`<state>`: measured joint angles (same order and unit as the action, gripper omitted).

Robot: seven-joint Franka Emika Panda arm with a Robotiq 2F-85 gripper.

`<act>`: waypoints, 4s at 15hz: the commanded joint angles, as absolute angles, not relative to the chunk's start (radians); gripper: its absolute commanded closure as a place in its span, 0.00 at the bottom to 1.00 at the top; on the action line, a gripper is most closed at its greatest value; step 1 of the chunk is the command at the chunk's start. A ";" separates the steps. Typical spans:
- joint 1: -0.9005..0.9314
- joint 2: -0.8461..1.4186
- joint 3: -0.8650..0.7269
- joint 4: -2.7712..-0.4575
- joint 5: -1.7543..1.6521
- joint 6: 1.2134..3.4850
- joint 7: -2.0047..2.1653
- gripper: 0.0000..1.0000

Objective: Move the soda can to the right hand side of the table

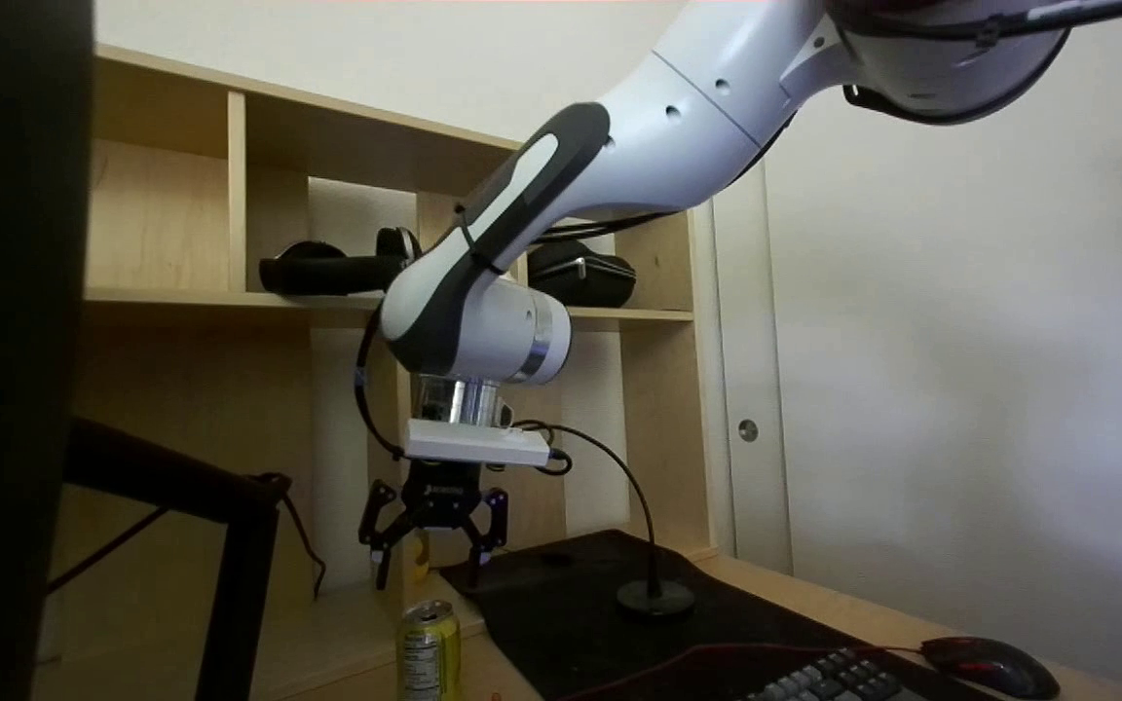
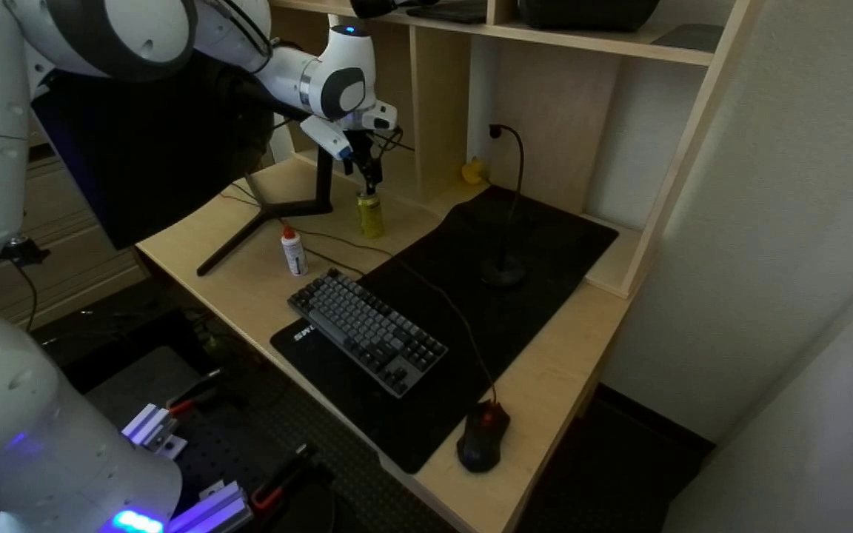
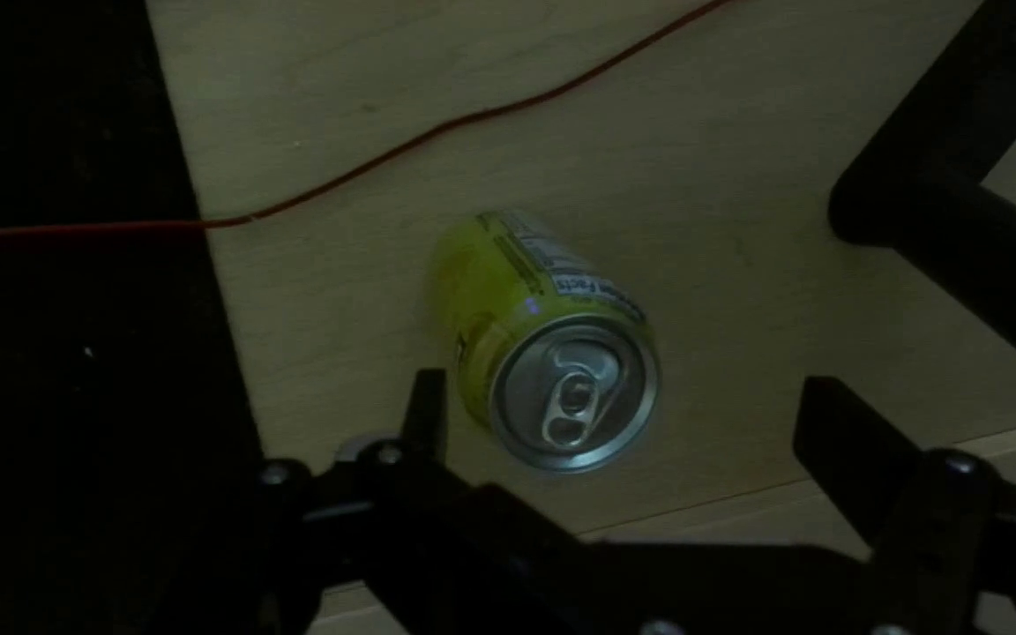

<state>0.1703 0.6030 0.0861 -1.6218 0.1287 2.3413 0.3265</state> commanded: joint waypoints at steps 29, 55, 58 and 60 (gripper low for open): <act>0.187 0.701 0.058 -1.608 0.120 2.455 0.320 0.55; -0.098 0.019 -0.104 -2.049 0.342 2.258 0.403 0.55; -0.155 0.060 -0.173 -2.051 0.278 2.299 0.472 0.55; -0.187 0.115 -0.214 -2.031 0.263 2.324 0.524 0.55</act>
